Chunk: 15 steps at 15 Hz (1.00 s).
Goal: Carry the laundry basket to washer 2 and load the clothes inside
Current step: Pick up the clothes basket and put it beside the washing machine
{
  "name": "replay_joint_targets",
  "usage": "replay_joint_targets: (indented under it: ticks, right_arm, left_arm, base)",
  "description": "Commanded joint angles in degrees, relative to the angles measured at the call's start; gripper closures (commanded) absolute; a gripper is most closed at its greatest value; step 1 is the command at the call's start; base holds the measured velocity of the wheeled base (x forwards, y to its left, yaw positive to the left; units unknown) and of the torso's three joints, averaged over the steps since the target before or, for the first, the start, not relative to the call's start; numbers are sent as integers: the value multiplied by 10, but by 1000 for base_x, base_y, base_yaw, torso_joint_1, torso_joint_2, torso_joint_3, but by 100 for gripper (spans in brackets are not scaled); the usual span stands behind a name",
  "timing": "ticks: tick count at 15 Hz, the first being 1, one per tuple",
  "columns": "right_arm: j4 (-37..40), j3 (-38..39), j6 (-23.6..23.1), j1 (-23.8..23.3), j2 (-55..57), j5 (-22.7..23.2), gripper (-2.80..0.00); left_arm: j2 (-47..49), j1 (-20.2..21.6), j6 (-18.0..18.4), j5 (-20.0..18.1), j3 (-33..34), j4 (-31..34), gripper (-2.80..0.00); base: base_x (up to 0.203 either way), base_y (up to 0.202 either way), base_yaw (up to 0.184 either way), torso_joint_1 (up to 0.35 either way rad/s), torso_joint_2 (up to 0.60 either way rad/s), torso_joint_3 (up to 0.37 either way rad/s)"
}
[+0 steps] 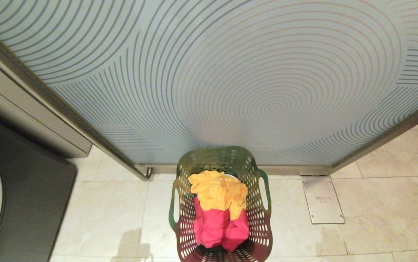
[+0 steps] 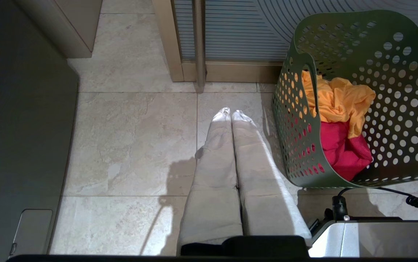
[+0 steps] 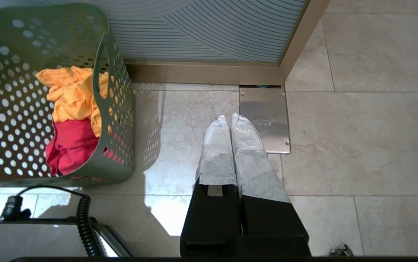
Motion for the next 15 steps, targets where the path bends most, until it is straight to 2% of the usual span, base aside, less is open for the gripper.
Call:
replay_joint_targets:
  ticks: [1, 3, 5, 7, 10, 12, 14, 15]
  right_arm:
    - [2, -1, -6, 0, 1, 1, 0]
    - [3, -1, -33, 0, 1, 12, 0]
    - [3, -2, -41, 0, 1, 12, 0]
    - [18, -45, -74, 0, 1, 12, 0]
    - [155, -200, -91, 0, 12, 15, 0]
    - [267, -309, -86, -1, 72, 17, 0]
    - [315, -342, -48, -1, 167, 18, 0]
    - [327, -344, -19, -1, 214, 20, 0]
  left_arm:
    - [0, 0, 0, 0, 0, 0, 0]
    - [0, 0, 0, 0, 0, 0, 0]
    - [0, 0, -1, 0, 0, 0, 0]
    - [0, 0, 9, 0, -25, 1, 0]
    - [14, 0, 20, -1, -148, 55, 0]
    - [77, 0, 24, 0, -276, 142, 0]
    - [174, 0, 24, -5, -348, 224, 0]
    - [219, -2, 23, -18, -359, 249, 0]
  base:
    - [0, 0, 0, 0, 0, 0]
    - [0, 0, 0, 0, 0, 0]
    - [0, 0, 0, 0, 0, 0]
    - [0, 0, 0, 0, 0, 0]
    - [0, 0, 0, 0, 0, 0]
    - [0, 0, 0, 0, 0, 0]
    - [0, 0, 0, 0, 0, 0]
    - [0, 0, 0, 0, 0, 0]
